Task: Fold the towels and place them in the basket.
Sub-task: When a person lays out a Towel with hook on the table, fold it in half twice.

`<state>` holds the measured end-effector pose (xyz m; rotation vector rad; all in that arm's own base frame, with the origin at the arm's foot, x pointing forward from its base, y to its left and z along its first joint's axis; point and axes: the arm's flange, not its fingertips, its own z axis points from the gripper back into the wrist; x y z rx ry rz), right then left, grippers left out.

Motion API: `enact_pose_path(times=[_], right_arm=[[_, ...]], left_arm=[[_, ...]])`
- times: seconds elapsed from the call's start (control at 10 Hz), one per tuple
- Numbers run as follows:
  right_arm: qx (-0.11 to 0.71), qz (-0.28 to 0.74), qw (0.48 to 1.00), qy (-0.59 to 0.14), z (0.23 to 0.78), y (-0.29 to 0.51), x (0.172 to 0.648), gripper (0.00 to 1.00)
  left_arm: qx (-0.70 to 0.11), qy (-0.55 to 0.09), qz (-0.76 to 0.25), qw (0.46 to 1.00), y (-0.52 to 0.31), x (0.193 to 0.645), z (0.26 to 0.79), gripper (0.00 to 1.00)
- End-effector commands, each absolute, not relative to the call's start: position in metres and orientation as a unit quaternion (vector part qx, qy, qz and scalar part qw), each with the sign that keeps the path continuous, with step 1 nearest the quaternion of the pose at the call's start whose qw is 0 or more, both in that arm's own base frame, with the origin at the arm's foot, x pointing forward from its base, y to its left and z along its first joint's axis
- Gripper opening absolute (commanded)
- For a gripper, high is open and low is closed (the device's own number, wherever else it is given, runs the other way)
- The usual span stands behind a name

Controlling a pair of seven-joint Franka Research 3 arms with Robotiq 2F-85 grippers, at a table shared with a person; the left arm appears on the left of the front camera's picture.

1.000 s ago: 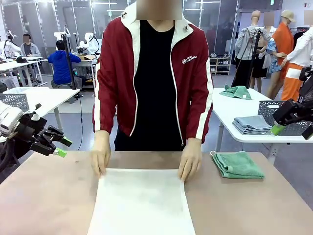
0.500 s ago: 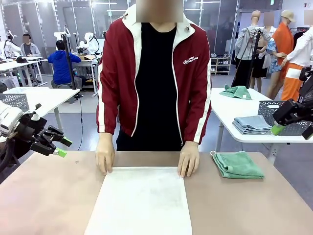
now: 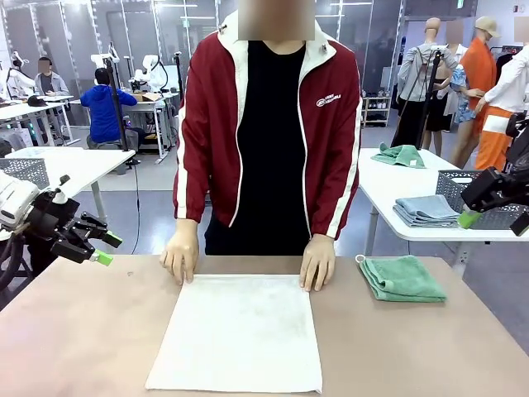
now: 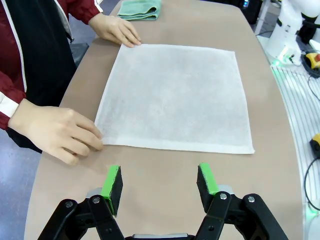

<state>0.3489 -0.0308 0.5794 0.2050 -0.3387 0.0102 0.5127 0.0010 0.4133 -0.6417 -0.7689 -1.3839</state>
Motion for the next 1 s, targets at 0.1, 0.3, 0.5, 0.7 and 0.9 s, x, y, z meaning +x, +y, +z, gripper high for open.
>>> enact_pose_path(times=[0.1, 0.3, 0.5, 0.7, 0.9], right_arm=[[0.102, 0.003, 0.980, -0.170, 0.5822, -0.0323, 0.3488, 1.00], [0.102, 0.003, 0.980, -0.170, 0.5822, -0.0323, 0.3488, 1.00], [0.102, 0.003, 0.980, -0.170, 0.5822, -0.0323, 0.3488, 1.00], [0.102, 0.003, 0.980, -0.170, 0.5822, -0.0323, 0.3488, 1.00], [0.102, 0.003, 0.980, -0.170, 0.5822, -0.0323, 0.3488, 1.00]], left_arm=[[-0.282, -0.336, -0.612, 0.658, 0.0010, 0.5118, 0.4147, 0.76], [-0.282, -0.336, -0.612, 0.658, 0.0010, 0.5118, 0.4147, 0.76], [-0.282, -0.336, -0.612, 0.658, 0.0010, 0.5118, 0.4147, 0.76], [-0.282, -0.336, -0.612, 0.658, 0.0010, 0.5118, 0.4147, 0.76], [-0.282, -0.336, -0.612, 0.658, 0.0010, 0.5118, 0.4147, 0.76]])
